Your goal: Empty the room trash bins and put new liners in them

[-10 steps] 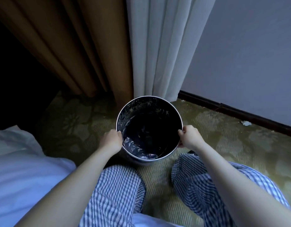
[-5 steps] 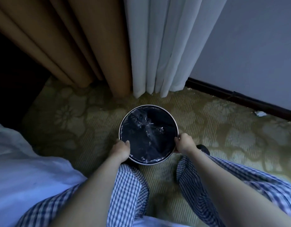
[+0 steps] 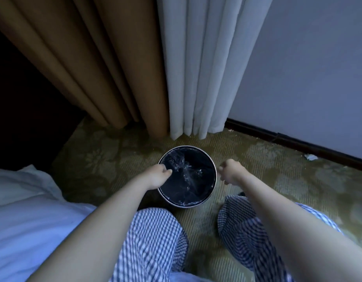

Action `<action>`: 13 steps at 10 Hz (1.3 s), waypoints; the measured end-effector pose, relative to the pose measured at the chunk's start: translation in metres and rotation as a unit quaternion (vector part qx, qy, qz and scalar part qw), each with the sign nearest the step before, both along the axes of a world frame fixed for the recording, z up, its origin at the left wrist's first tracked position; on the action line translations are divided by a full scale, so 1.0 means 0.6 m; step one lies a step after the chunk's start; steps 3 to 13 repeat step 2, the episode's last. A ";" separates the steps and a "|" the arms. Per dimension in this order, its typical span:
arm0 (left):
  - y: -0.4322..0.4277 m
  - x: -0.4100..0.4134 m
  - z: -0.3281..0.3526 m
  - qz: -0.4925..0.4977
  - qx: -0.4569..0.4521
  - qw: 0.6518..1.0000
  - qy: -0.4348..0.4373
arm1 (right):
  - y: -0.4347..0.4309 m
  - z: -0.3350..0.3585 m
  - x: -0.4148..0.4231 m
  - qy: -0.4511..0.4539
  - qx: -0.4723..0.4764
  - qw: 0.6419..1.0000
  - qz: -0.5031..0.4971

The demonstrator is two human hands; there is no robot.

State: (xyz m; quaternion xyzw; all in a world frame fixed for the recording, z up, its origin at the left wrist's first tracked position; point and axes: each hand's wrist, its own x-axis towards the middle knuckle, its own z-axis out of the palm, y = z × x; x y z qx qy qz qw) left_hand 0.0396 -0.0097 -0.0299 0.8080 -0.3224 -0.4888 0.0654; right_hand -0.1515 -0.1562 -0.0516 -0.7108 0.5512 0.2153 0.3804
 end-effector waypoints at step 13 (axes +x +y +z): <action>0.012 -0.001 0.178 -0.063 -0.059 0.992 -0.095 | 0.033 0.172 0.000 -0.029 -0.101 0.994 0.036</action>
